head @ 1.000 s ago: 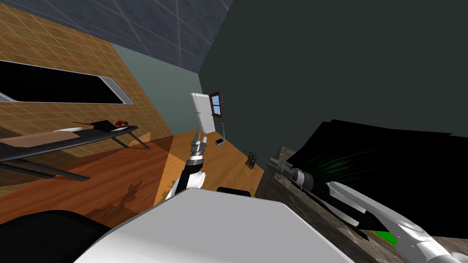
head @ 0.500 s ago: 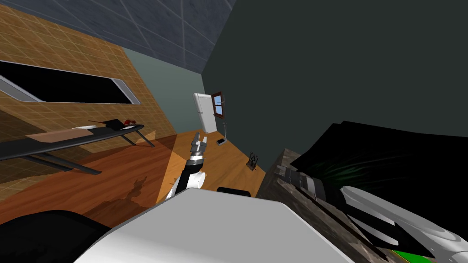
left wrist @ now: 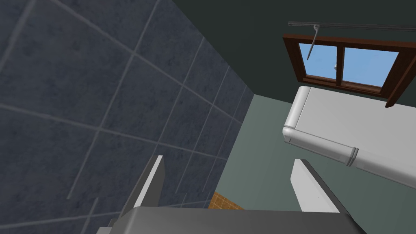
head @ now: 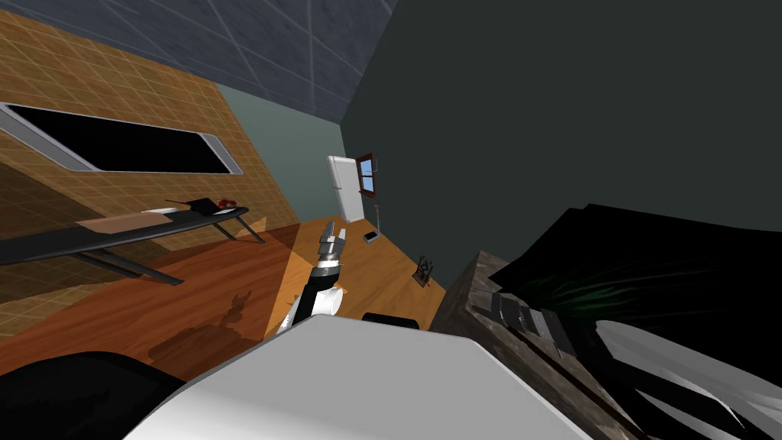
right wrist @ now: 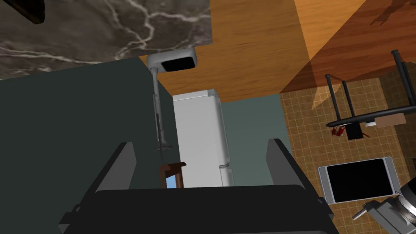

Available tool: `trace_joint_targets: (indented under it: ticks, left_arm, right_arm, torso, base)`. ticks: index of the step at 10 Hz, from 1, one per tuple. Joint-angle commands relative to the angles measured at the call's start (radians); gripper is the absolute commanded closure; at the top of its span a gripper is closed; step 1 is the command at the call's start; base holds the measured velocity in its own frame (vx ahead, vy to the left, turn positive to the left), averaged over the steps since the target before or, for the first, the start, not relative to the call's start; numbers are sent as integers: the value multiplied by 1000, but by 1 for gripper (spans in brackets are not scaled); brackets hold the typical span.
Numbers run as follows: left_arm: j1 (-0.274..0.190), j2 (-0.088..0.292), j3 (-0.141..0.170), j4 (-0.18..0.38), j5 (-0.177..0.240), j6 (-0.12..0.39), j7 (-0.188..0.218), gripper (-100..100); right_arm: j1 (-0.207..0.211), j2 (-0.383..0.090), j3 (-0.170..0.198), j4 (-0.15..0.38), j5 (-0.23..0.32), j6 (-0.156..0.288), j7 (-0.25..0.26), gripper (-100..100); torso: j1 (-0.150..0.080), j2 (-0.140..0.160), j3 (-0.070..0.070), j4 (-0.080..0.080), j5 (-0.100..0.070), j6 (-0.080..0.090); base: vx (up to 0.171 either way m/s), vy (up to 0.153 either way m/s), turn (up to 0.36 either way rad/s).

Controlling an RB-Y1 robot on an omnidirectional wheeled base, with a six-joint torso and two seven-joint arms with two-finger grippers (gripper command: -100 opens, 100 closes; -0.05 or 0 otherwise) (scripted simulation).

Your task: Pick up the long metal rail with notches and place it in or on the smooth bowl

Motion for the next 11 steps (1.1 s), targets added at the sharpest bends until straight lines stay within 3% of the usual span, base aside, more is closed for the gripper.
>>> trace_joint_targets:
  ticks: [1, 2, 4, 5, 6, 8, 11]
  left_arm:
    - [0, 0, 0, 0, 0, 0, 0, 0]
    - [0, 0, 0, 0, 0, 0, 0, 0]
    - [0, 0, 0, 0, 0, 0, 0, 0]
    - [0, 0, 0, 0, 0, 0, 0, 0]
    - [0, 0, 0, 0, 0, 0, 0, 0]
    - [0, 0, 0, 0, 0, 0, 0, 0]
    - [0, 0, 0, 0, 0, 0, 0, 0]
  right_arm:
    - [29, -50, 26, 40, 31, 6, 1, -100]
    - [29, -56, 26, 40, 31, 6, 1, -100]
    - [78, -121, 48, 91, 62, 9, 7, -100]
    - [60, -121, 48, 92, 62, 9, 7, -100]
    - [78, -121, 48, 92, 62, 9, 7, -100]
    - [122, -174, 67, 136, 88, 12, 11, -100]
    - [156, -211, 83, 169, 106, 16, 15, -100]
  torso:
    - [0, 0, 0, 0, 0, 0]
    - [0, 0, 0, 0, 0, 0]
    - [0, 0, 0, 0, 0, 0]
    - [-1, 0, 0, 0, -1, 0]
    - [0, 0, 0, 0, 0, 0]
    - [0, 1, 0, 0, 0, 0]
    - [0, 1, 1, 0, 0, 0]
  base:
    - [7, -20, 77]
    - [6, -19, 32]
    - [2, -21, 70]
    - [-2, -21, 28]
    - [-1, -10, -4]
    - [-3, -15, 52]
    - [-4, -20, 35]
